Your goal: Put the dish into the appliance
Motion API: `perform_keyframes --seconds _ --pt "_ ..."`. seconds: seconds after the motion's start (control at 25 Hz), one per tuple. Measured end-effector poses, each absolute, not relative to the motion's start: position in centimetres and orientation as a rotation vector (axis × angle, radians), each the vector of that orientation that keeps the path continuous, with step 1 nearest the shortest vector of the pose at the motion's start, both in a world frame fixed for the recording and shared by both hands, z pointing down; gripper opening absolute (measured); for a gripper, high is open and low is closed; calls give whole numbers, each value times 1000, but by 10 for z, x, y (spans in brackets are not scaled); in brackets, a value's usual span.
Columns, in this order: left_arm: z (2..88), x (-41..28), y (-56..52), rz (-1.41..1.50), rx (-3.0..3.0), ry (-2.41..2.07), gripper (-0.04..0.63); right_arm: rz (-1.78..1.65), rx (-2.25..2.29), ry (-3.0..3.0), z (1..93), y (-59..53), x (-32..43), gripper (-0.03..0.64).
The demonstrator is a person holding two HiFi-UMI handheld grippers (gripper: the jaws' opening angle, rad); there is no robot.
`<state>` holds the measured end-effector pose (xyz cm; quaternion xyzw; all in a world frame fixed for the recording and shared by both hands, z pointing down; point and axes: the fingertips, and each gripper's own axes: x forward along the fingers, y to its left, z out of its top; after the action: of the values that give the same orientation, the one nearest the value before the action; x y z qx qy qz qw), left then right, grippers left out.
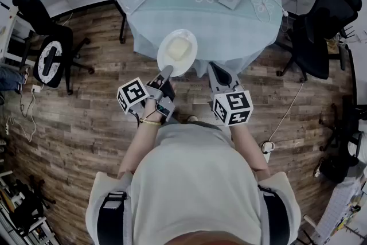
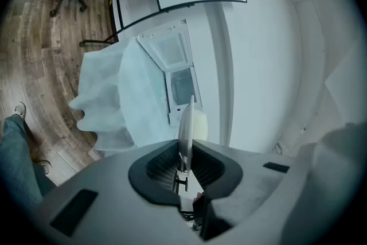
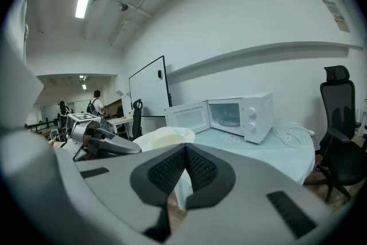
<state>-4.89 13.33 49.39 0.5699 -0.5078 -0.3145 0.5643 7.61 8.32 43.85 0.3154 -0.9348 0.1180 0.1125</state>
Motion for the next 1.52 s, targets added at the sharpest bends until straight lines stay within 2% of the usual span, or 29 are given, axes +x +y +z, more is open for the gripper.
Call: perform_keyframes --seconds 1.0,1.52 --pt "493 -16 140 -800 1301 -1171 49 367 918 -2757 441 99 105 6" --pt "492 -27 106 -799 1314 -1148 49 405 927 -2733 449 77 101 6"
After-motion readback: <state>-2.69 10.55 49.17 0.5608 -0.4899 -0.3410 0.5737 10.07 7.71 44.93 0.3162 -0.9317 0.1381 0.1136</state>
